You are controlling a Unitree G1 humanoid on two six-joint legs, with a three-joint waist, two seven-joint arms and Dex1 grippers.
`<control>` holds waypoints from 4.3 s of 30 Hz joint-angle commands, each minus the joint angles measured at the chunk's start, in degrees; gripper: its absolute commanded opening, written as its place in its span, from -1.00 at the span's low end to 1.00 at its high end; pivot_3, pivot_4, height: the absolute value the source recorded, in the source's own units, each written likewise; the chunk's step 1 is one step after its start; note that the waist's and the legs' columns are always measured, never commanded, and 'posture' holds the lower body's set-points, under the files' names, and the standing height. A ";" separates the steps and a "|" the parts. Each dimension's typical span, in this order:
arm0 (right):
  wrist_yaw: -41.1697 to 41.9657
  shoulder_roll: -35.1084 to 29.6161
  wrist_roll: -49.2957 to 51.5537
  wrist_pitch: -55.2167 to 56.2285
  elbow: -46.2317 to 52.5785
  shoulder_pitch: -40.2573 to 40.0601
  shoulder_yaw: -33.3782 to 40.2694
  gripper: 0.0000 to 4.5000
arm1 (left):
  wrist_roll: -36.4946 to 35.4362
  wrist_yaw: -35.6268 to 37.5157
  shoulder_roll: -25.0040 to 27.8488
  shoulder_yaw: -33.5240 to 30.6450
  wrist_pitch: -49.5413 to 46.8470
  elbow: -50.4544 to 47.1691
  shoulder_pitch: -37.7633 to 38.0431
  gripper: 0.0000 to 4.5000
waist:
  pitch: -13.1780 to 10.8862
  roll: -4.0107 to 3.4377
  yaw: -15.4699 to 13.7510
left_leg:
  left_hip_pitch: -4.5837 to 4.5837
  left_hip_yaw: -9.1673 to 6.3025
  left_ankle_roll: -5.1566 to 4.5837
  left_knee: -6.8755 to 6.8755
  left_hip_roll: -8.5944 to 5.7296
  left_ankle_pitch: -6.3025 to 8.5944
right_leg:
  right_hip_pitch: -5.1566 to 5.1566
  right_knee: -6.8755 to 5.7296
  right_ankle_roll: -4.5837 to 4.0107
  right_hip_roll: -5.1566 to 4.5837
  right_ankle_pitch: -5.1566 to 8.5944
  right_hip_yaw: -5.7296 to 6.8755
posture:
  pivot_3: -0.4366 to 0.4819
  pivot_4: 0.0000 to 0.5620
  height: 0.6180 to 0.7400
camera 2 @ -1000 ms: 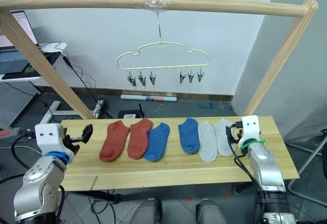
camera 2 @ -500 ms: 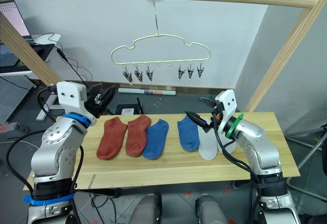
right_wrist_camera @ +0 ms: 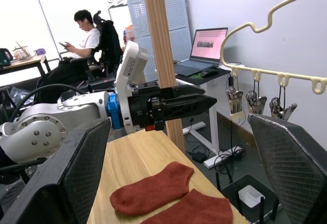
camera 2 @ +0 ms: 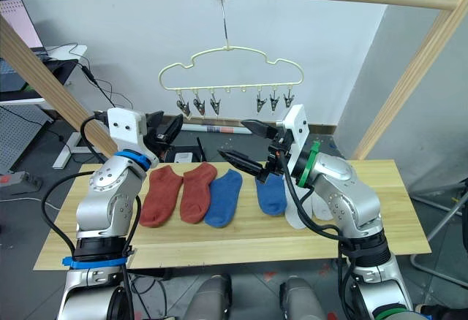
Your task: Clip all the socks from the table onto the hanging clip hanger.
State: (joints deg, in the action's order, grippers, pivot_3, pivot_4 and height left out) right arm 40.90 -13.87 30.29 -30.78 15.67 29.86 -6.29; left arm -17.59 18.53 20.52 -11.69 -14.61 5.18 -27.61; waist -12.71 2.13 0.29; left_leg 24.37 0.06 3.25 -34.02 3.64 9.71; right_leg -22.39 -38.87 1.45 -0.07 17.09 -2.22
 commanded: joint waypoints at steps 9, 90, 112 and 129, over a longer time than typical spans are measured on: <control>-1.93 0.56 1.74 -0.74 2.46 1.22 1.40 1.00 | 1.47 0.90 -0.92 0.09 5.36 4.16 -4.05 0.12 | -0.34 0.02 0.45 | 0.04 0.01 0.00 0.00 0.01 0.00 | -0.05 -0.01 0.01 0.01 -0.01 0.02 | -0.10 -0.16 1.00; -5.03 1.04 4.50 -2.95 3.15 3.00 3.35 1.00 | 3.31 0.38 -1.43 -0.89 10.96 10.11 -8.78 -0.84 | -1.09 0.02 1.55 | 0.61 0.11 0.01 -0.03 0.01 -0.01 | -0.78 -0.14 -0.11 0.02 -0.25 -0.05 | -0.15 -0.09 1.00; -22.64 -9.62 -25.08 0.54 -31.69 -0.70 0.74 1.00 | 1.53 2.25 0.53 -0.26 0.11 0.89 -3.66 -0.99 | -1.11 0.01 1.73 | 0.58 0.23 0.03 -0.04 0.02 -0.02 | -0.82 -0.16 -0.08 0.04 -0.26 -0.15 | -0.08 -0.17 1.00; -22.83 -5.56 -26.21 6.25 -53.66 3.29 4.08 0.30 | 1.02 0.14 0.56 -1.30 -1.62 -2.83 -1.08 -1.00 | -1.10 0.01 1.51 | 0.58 0.27 0.03 -0.17 -0.01 -0.02 | -0.76 -0.18 0.07 0.01 -0.37 -0.21 | -0.01 -0.19 1.00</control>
State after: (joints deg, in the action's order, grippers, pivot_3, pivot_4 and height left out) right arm 17.66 -18.94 4.54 -24.46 -37.85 34.01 -3.30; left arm -16.40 19.29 20.50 -11.94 -16.07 4.39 -29.28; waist -13.82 2.13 1.80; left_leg 24.95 0.33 3.28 -34.20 3.64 9.68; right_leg -23.15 -39.05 1.54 -0.06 16.71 -2.43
